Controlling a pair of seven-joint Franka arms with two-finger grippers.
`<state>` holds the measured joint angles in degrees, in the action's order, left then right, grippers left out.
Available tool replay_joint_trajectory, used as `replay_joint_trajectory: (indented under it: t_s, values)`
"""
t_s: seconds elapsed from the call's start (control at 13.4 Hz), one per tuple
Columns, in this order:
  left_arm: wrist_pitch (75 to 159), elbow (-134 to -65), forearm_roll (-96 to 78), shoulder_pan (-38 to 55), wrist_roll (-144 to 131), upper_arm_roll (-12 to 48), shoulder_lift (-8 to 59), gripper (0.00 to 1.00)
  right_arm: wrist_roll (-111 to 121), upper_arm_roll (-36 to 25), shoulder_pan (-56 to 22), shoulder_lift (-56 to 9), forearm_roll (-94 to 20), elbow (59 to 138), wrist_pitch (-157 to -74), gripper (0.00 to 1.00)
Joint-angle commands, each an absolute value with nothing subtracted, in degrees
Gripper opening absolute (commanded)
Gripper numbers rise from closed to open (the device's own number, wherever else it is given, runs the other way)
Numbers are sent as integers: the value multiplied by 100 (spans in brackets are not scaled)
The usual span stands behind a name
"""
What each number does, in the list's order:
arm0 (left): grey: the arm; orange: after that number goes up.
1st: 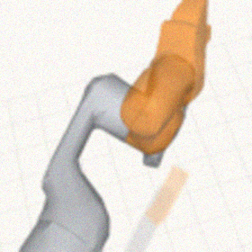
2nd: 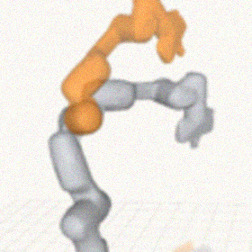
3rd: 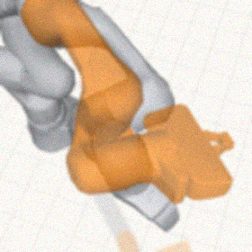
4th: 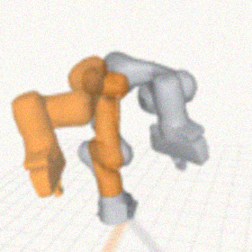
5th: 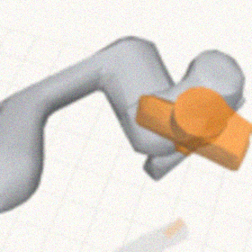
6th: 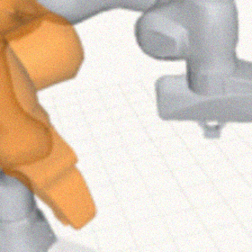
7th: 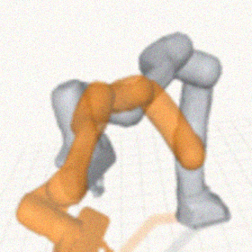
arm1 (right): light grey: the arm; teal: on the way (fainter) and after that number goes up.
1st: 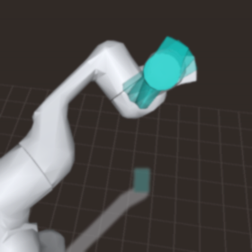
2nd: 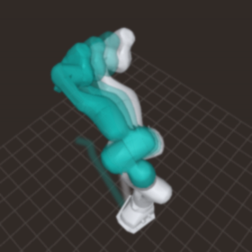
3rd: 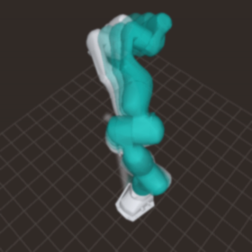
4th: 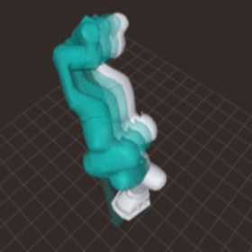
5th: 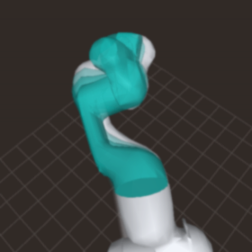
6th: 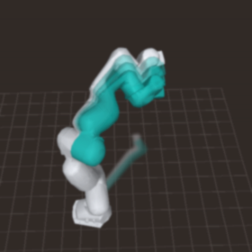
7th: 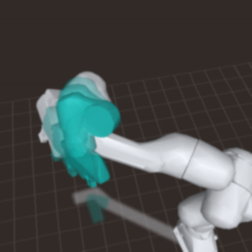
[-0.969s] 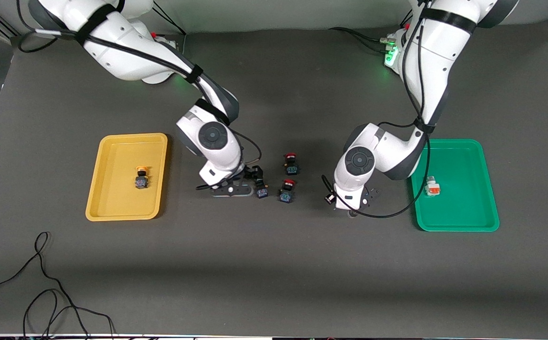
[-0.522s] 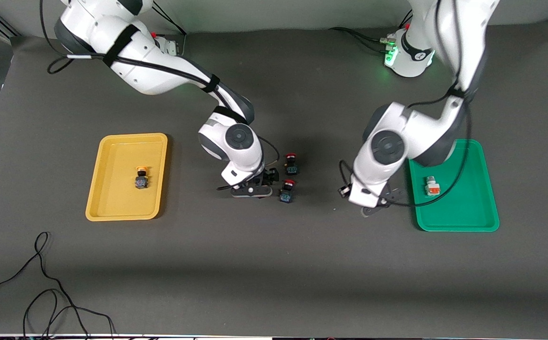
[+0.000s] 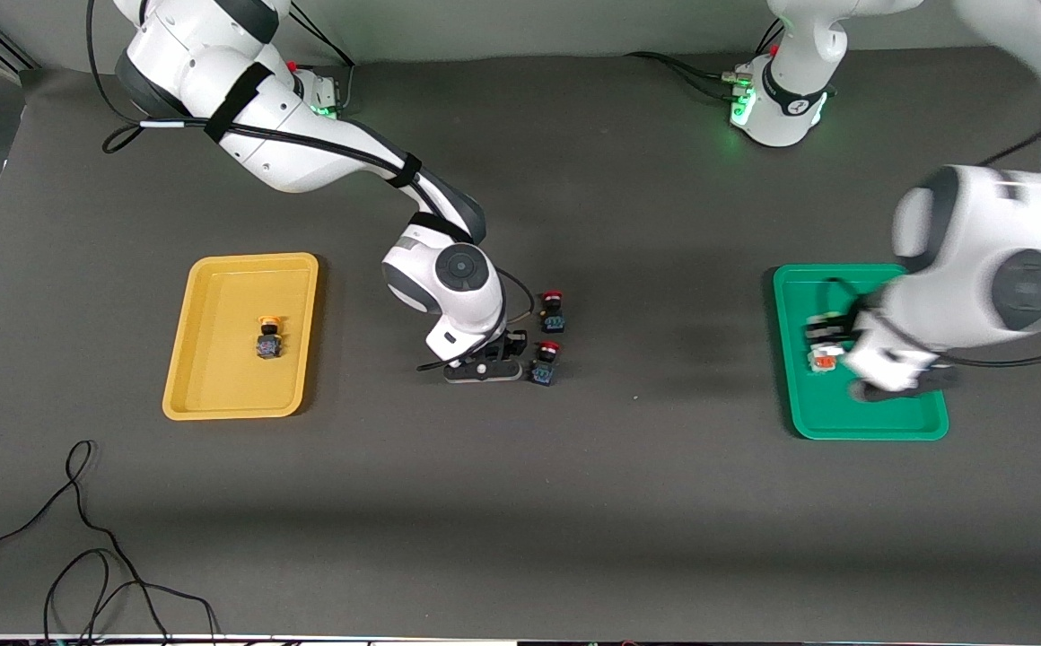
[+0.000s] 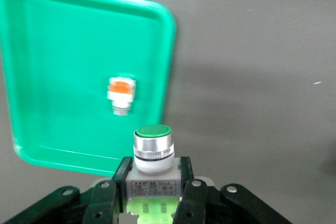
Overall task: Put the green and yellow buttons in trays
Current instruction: 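Carry the green-capped button to the green tray while the right gripper grasps, then release the green-capped button in the green tray while the right gripper carries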
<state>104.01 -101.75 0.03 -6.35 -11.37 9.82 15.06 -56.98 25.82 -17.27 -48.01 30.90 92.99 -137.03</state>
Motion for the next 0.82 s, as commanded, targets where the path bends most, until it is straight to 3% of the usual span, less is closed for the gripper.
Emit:
replay_joint_trajectory:
  t_s: [0.0,0.3,0.52,0.67,0.75]
  values:
    - [10581,-10423,227,-1316,-12,1046,1380,0,-5985,2584,-1636,-4546,3138,9211,-13405,0]
    - [12107,-11422,473,-1863,747,1037,1432,0,-4595,2593,-1179,-3238,1561,9272,-12150,0]
    - [13968,-12539,667,-2056,756,1037,1730,0,-3641,2523,-626,-2279,836,9237,-10981,0]
    - [14938,-12840,747,-2196,765,1011,2125,0,-2765,2156,-405,-1725,415,9228,-10356,0]
    - [15037,-12850,756,-2223,765,1011,2205,0,-2307,1823,-396,-1462,178,9229,-10136,0]
